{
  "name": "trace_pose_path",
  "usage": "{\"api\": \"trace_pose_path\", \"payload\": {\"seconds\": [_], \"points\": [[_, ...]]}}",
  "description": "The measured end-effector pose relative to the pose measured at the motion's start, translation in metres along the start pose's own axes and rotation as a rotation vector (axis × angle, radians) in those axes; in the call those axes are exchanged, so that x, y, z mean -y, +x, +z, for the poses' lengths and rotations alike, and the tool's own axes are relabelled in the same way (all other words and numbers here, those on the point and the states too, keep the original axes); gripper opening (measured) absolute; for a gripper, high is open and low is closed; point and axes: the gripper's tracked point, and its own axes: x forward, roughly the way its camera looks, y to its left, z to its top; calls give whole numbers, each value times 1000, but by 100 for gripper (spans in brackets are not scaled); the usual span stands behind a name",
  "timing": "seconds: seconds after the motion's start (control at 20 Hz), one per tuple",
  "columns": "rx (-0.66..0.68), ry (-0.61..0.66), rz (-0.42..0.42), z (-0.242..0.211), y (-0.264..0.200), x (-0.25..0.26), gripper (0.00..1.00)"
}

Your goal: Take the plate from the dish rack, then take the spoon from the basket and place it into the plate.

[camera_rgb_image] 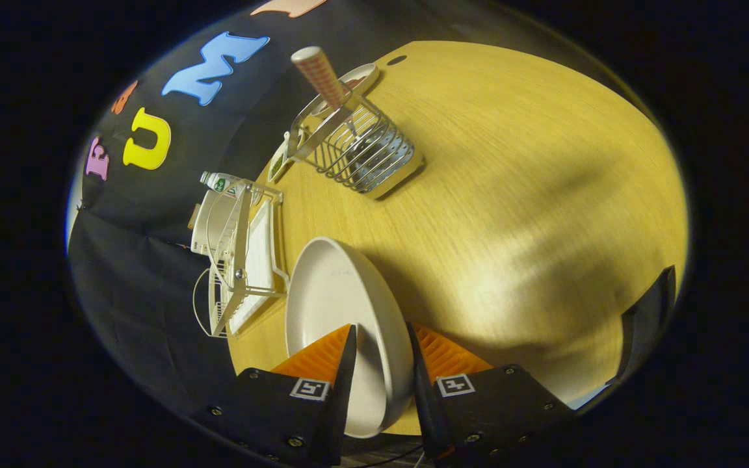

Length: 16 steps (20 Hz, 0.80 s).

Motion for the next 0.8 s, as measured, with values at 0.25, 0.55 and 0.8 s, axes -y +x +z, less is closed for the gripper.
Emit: {"api": "trace_pose_path", "payload": {"seconds": [0.25,0.55,0.8], "points": [[229,-273,-121,52,-51,14,60],[549,-656,-145,110,-113,-33,60],[709,-791,-156,136,-132,-65,60]]}}
